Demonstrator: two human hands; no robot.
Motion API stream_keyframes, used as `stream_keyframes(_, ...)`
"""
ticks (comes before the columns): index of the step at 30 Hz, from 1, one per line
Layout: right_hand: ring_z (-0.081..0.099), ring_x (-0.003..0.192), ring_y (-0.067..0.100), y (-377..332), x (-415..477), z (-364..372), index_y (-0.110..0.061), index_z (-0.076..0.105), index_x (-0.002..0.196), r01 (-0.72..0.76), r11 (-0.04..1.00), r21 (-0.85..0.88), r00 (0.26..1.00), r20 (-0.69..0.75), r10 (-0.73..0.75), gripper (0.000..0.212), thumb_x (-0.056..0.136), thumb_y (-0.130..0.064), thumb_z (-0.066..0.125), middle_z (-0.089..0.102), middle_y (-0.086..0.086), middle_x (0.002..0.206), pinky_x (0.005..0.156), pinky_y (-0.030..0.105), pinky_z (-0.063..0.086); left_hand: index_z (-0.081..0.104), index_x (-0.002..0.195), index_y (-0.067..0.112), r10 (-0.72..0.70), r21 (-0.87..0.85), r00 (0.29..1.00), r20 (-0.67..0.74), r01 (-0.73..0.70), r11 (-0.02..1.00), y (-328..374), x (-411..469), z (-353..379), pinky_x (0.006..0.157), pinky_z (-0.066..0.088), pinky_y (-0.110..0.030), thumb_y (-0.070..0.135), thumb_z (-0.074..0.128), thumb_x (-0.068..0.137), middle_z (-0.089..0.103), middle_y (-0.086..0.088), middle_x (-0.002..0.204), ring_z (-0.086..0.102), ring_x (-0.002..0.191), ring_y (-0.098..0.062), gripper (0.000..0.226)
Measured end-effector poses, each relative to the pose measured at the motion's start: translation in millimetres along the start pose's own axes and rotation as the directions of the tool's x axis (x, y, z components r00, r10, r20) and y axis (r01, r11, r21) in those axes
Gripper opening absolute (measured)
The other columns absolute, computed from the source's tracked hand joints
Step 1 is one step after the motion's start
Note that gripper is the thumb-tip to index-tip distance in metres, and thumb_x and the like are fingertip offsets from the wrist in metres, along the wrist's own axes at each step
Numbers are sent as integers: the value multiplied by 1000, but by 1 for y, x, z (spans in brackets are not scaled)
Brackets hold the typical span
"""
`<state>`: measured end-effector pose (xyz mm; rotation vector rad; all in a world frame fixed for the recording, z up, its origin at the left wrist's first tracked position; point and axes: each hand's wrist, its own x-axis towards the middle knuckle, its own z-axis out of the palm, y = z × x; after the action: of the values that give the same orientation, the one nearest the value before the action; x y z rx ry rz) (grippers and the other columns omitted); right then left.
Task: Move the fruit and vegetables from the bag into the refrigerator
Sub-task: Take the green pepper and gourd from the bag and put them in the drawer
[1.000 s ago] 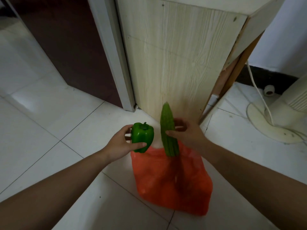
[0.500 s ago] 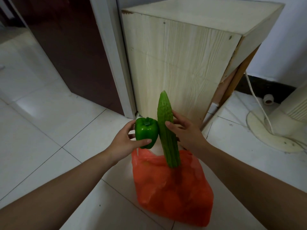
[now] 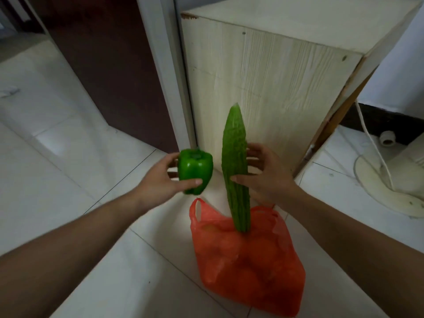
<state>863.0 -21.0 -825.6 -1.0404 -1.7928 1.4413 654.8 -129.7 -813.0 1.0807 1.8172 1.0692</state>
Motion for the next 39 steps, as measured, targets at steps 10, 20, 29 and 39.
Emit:
stream_keyframes(10, 64, 98, 4, -200, -65, -32, -22, 59, 103, -84, 986, 142, 996, 26, 81, 47, 68, 2, 78, 67, -4, 103, 82, 24, 55, 51, 124, 26, -135, -232, 984, -119, 105, 967, 181, -87, -42, 69, 54, -16, 17, 80, 67, 59, 5, 119, 63, 98, -10, 64)
stream_keyframes(20, 62, 98, -2, -464, -212, -142, -25, 60, 118, -178, 983, 38, 979, 113, 172, 57, 72, 7, 71, 66, -12, 107, 76, 13, 51, 46, 124, 29, -275, -273, 941, -199, 216, 937, 445, -282, -76, 63, 48, -7, 12, 79, 70, 55, 14, 115, 59, 89, 10, 66)
stream_keyframes(29, 58, 115, 10, -584, -293, -190, -26, 56, 128, -95, 994, 58, 930, 361, 68, 62, 73, -5, 72, 62, -2, 125, 93, 37, 53, 49, 127, 26, -270, -358, 894, -357, 136, 924, 577, -428, -79, 65, 51, -14, 10, 78, 69, 57, 8, 123, 60, 105, -11, 67)
stream_keyframes(39, 61, 103, 7, -649, -349, -78, -40, 53, 127, 14, 999, 47, 712, 701, -43, 58, 76, -20, 73, 62, -8, 118, 81, 27, 55, 49, 124, 32, -385, -441, 596, -705, 58, 896, 574, -579, -138, 63, 51, -13, 19, 82, 68, 57, 13, 120, 60, 102, -7, 66)
